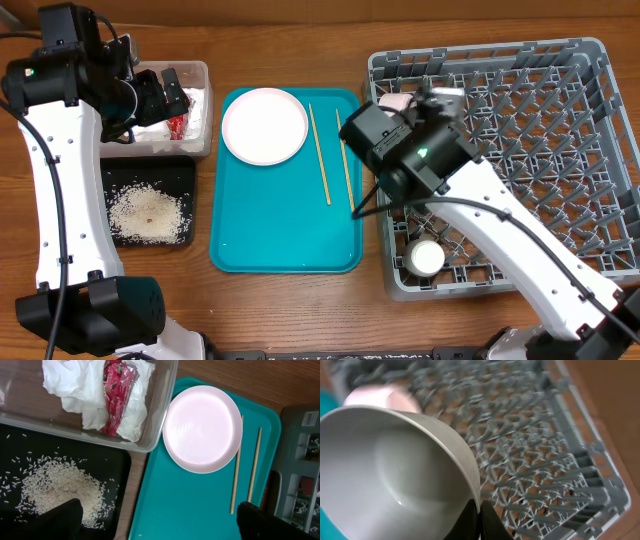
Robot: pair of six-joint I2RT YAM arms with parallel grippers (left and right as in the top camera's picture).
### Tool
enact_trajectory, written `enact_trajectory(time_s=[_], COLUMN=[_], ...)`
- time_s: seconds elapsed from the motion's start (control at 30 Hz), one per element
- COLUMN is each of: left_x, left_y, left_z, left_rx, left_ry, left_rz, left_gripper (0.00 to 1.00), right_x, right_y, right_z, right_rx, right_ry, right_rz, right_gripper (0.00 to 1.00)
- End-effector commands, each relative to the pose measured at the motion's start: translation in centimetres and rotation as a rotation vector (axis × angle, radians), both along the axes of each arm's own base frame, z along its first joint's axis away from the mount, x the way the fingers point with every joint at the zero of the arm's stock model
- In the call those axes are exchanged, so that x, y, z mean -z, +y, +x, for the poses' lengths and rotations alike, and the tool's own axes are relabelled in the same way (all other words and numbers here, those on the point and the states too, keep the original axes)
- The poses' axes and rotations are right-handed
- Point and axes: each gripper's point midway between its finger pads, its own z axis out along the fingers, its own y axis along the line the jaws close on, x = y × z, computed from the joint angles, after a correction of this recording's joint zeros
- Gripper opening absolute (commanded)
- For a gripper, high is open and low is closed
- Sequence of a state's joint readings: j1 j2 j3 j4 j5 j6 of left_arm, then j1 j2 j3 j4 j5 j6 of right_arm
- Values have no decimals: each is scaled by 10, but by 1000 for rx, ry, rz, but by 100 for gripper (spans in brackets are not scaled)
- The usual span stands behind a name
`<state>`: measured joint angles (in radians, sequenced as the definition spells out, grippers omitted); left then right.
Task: Sort waste into correct bins and load items into the dishwasher
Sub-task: 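Lift the white bowl with the right gripper and carry it over the rack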
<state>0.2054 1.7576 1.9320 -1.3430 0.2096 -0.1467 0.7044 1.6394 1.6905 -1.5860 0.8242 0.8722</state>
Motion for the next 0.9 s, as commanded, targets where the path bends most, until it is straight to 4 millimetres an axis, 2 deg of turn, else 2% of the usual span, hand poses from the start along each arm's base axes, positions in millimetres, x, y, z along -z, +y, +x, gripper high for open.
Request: enact_trajectory(time_s=[0.0,0.1,0.27,0.4,0.63,0.87], left_x=[-14,-14,-14,-14,-14,-14], left_y=[-1,-1,-1,-1,-1,-1], left_z=[0,0,0,0,0,0], left_rx=[12,12,12,12,12,12], left_ry=[-43,-43,-43,-43,-43,-43], left_rz=[3,3,3,3,3,3], left_gripper=[100,100,100,100,100,100], right_x=[-15,-9,-3,0,-5,3], right_y=[-11,-13,-28,-30,-33,-45], right_z=[7,2,-11,-12,-9,-9], right_rx=[157,203,248,246,221,169], right_ry=[-191,-196,-172,-164,-178,-150], right_rz=[37,57,-6,-24,-71,-227], right_gripper=[4,4,4,4,4,4])
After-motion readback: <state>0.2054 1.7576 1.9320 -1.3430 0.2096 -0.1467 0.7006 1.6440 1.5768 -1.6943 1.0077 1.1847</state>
